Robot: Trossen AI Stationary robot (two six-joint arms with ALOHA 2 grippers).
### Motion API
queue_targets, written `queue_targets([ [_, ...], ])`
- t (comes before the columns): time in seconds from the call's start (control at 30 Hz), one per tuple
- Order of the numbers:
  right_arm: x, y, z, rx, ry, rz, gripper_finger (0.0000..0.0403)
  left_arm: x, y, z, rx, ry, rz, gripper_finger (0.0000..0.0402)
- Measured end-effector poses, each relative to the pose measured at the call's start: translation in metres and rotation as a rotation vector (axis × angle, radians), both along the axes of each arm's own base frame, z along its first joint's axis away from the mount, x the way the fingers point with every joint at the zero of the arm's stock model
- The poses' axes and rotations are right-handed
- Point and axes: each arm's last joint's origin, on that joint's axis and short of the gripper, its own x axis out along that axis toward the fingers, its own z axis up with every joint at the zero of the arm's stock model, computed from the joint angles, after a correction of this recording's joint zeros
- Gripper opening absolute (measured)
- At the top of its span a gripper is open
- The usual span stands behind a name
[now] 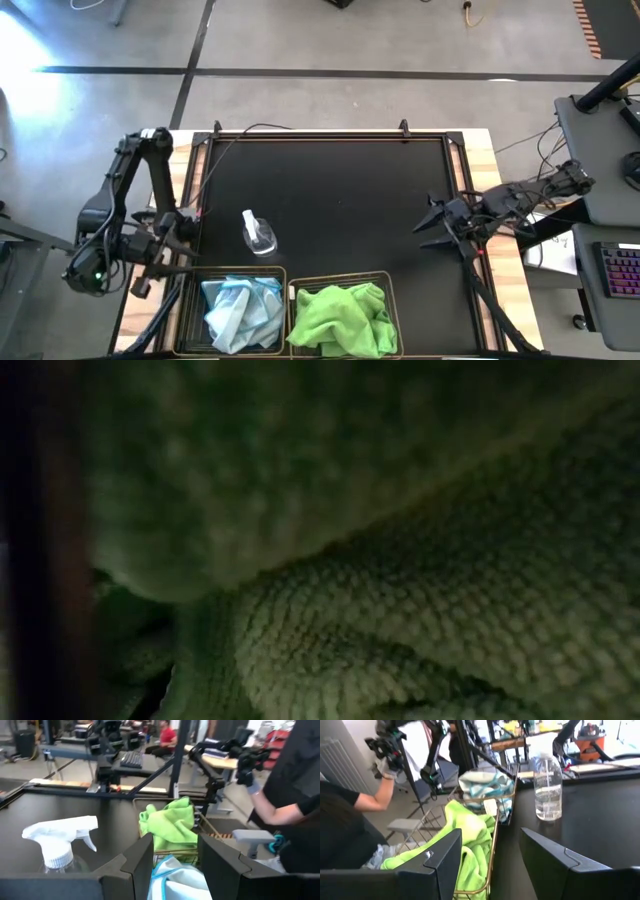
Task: Sort microfiber towel by color & place in baskets
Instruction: Return to Home Position
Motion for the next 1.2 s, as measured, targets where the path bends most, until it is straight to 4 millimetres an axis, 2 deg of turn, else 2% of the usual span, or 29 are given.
queue_targets([
  [0.23, -0.011, -0.005, -0.021, 0.035, -0.075, -0.027, 0.0192, -0.010, 0.012, -0.011, 0.000, -0.052, -0.063, 0.0139],
  [0.4, -0.017, -0.008, -0.033, 0.075, -0.090, -0.060, 0.0192, -0.010, 0.016, -0.023, 0.009, -0.055, -0.075, 0.0139],
  [0.73, -0.024, -0.011, -0.059, 0.084, -0.112, -0.050, 0.0192, -0.010, 0.024, -0.044, -0.077, -0.012, -0.084, 0.0139],
  [1.0, -0.026, -0.012, -0.070, 0.097, -0.143, -0.048, 0.0192, -0.013, 0.020, -0.063, -0.102, -0.001, -0.124, 0.0139],
  [1.2, -0.025, -0.011, -0.072, 0.093, -0.134, -0.050, 0.0192, -0.017, 0.006, -0.074, -0.112, 0.023, -0.191, 0.0139],
])
